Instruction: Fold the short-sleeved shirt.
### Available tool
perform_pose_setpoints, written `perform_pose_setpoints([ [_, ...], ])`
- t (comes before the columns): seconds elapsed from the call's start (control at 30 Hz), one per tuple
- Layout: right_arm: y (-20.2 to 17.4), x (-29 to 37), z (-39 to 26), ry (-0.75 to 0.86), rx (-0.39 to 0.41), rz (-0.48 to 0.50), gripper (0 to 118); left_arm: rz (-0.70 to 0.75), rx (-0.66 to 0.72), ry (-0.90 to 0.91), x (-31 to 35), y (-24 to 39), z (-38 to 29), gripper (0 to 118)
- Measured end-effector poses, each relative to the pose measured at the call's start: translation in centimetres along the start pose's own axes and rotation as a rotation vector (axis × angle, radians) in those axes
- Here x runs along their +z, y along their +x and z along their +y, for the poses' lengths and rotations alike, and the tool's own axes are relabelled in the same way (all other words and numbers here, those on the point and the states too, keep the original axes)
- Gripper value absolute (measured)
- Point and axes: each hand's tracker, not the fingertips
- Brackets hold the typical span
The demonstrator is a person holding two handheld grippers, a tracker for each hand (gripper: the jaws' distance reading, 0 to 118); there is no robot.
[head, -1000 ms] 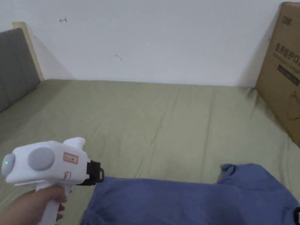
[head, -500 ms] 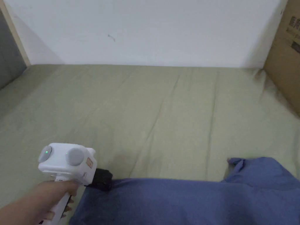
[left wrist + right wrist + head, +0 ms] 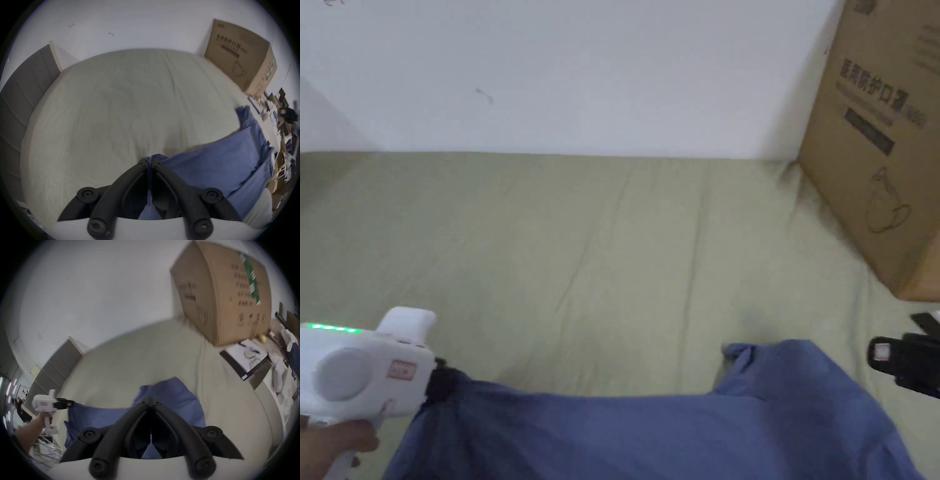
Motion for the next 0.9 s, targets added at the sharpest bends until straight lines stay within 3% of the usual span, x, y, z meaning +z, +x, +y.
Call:
perform_pose_setpoints([
  [0.03,0.9,-2.3,1.4,-0.105,-0.018,-0.008,2,-0.02,0.018,0.016,0.6,0.0,0.0,1],
  [0.07,1.9,-4.7,2.5,-0.195,-0.03,-0.04,18,-0.028,0.032,0.025,1.2,0.0,-0.2,1],
  [0.1,2.7,-6.9,3.3,-0.249,-0.028,-0.081,45,-0.032,0.038,0.027,1.6,0.0,-0.3,1],
  [0.13,3.4,-8.5,3.5,-0.268,-0.022,-0.1,99,-0.04,0.043,0.031,2.3,0.5,-0.5,1],
  [0.17,4.0,-10.3,3.7,-0.295,-0.028,-0.135,118,-0.049,0.048,0.038,2.7,0.6,-0.7,1],
  [0.23,5.3,-12.8,3.7,-0.29,-0.074,-0.167,102,-0.048,0.05,0.043,3.0,0.8,-1.0,1],
  [0.43,7.1,-18.2,2.5,-0.373,-0.09,-0.223,99,-0.044,0.088,0.02,2.0,0.4,-1.6,1],
  [0.53,5.0,-18.0,1.9,-0.411,0.064,-0.285,96,-0.031,0.102,0.0,1.3,0.1,-1.9,1],
  [0.6,4.1,-17.1,1.6,-0.389,0.188,-0.308,76,-0.025,0.118,-0.014,0.9,-0.1,-2.2,1],
  [0.67,3.6,-15.8,1.4,-0.369,0.223,-0.241,21,-0.021,0.133,-0.028,0.8,-0.4,-2.5,1],
  [0.7,3.3,-15.1,1.2,-0.384,0.211,-0.197,0,-0.025,0.14,-0.031,0.8,-0.5,-2.6,1],
  [0.83,2.2,-11.3,1.0,-0.276,0.23,-0.213,0,-0.02,0.152,-0.022,1.6,-0.6,-3.2,1],
  [0.9,2.7,-9.2,1.6,-0.197,0.146,-0.187,0,-0.034,0.187,0.004,2.3,-0.8,-3.1,1],
])
